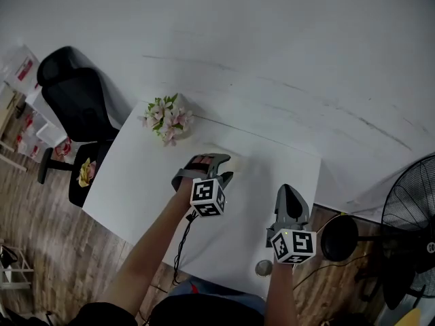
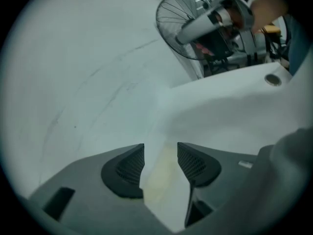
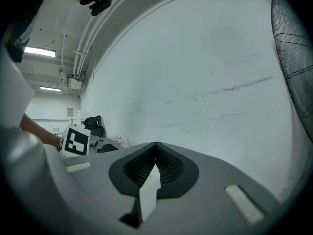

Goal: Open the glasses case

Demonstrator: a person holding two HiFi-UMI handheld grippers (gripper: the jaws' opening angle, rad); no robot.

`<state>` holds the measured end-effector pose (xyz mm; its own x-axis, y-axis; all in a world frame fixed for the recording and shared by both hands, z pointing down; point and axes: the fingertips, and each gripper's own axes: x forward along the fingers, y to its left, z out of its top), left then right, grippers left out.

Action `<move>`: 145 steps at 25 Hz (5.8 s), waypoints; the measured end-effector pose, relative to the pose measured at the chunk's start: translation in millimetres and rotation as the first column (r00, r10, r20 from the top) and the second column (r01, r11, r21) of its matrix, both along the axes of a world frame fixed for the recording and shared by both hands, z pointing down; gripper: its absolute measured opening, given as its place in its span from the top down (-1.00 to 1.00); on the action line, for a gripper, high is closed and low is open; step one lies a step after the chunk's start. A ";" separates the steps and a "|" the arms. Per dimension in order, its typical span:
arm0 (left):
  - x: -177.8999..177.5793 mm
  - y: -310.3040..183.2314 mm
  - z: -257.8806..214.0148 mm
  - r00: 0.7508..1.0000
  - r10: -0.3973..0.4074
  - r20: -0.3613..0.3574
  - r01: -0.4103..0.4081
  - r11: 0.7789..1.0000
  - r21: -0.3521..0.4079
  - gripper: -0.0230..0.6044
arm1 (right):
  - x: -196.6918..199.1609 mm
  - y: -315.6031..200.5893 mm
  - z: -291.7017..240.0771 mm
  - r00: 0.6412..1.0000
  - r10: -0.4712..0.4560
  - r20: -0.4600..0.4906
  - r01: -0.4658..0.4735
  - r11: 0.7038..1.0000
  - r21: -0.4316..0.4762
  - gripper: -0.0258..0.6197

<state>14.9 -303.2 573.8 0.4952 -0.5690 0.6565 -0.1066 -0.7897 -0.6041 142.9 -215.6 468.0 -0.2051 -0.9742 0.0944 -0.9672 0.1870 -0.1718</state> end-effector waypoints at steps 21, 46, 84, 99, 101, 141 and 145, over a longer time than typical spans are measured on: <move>19.0 -16.7 84.5 0.904 0.178 0.389 -0.192 0.981 -0.002 0.33 | 14.5 -4.3 7.4 1.000 0.011 -0.002 -0.011 1.000 -0.023 0.89; 20.8 -35.7 58.9 0.915 0.146 0.376 -0.204 0.972 0.119 0.85 | 16.7 -2.1 10.4 1.000 0.023 0.003 -0.023 0.999 -0.030 0.89; 10.6 -49.7 -55.1 0.915 -0.251 -0.317 0.252 0.967 -0.040 0.90 | -2.2 -1.8 -11.4 1.000 -0.019 0.007 0.019 1.000 0.009 0.89; -40.8 19.8 -161.8 0.488 -0.387 -0.783 0.412 0.893 -0.185 0.90 | -22.9 3.4 -47.5 0.997 -0.080 -0.002 0.079 0.993 0.089 0.89; -45.4 28.4 -174.5 0.447 -0.364 -0.817 0.411 0.895 -0.173 0.90 | -24.8 3.8 -52.8 0.997 -0.082 -0.004 0.081 0.991 0.103 0.89; -63.7 66.1 -183.7 0.340 -0.372 -0.864 0.406 0.887 -0.221 0.90 | -29.3 7.0 -57.5 0.995 -0.097 -0.013 0.097 0.988 0.119 0.90; -64.8 66.9 -184.4 0.339 -0.373 -0.863 0.408 0.885 -0.223 0.90 | -29.7 7.6 -57.7 0.995 -0.099 -0.011 0.100 0.988 0.118 0.90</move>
